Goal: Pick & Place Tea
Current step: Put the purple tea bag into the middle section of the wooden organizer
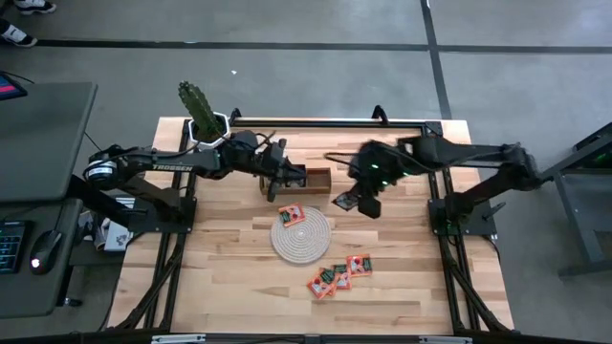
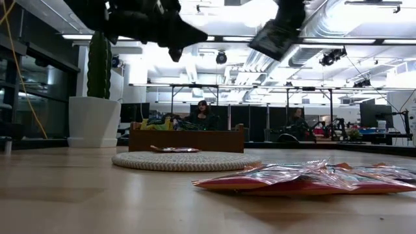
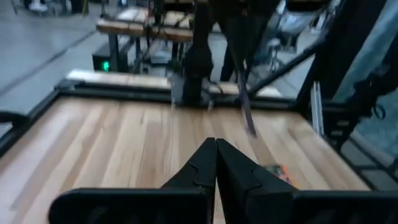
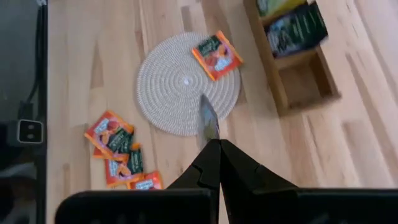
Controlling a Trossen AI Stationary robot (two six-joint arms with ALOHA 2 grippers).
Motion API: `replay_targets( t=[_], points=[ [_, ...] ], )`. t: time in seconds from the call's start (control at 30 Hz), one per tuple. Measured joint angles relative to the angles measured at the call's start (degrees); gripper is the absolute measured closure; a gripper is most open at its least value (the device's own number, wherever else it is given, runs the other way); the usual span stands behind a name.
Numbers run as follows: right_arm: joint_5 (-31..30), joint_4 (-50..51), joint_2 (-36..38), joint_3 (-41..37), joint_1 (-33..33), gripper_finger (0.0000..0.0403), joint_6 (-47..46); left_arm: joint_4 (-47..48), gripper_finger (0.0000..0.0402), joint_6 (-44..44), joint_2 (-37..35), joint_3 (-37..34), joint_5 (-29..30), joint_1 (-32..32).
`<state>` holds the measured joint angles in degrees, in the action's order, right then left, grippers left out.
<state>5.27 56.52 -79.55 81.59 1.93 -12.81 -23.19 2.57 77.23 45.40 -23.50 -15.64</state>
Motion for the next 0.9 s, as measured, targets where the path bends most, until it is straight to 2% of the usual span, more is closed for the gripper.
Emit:
replay_targets(
  t=[0.13, 0.4, 0.53, 0.6, 0.73, 0.9],
  points=[
    [1.9, 7.7, -9.3, 12.0, 2.0, 0.0403, 6.9, -4.9, 0.0349, 1.3, 0.1, -0.2, -1.6, -1.2],
    [2.0, 25.3, -26.2, 36.7, 4.1, 0.0403, 16.0, -6.8, 0.0190, 4.8, 0.1, -0.2, -3.9, -1.2],
    [2.0, 30.1, -32.3, 46.2, 4.5, 0.0403, 18.3, -7.0, 0.0132, 5.2, 0.7, -0.2, -4.6, -1.2],
    [2.0, 31.0, -34.5, 49.5, 4.5, 0.0403, 19.0, -6.3, 0.0118, 5.3, 0.9, -0.2, -4.5, -1.2],
    [2.0, 31.2, -37.2, 53.3, 4.8, 0.0403, 19.5, -6.7, 0.0114, 5.5, 0.8, -0.2, -3.8, -1.2],
    [2.0, 30.1, -37.5, 51.5, 5.9, 0.0403, 19.4, -6.3, 0.0118, 6.0, 0.9, -0.2, -3.1, -1.2]
  ],
)
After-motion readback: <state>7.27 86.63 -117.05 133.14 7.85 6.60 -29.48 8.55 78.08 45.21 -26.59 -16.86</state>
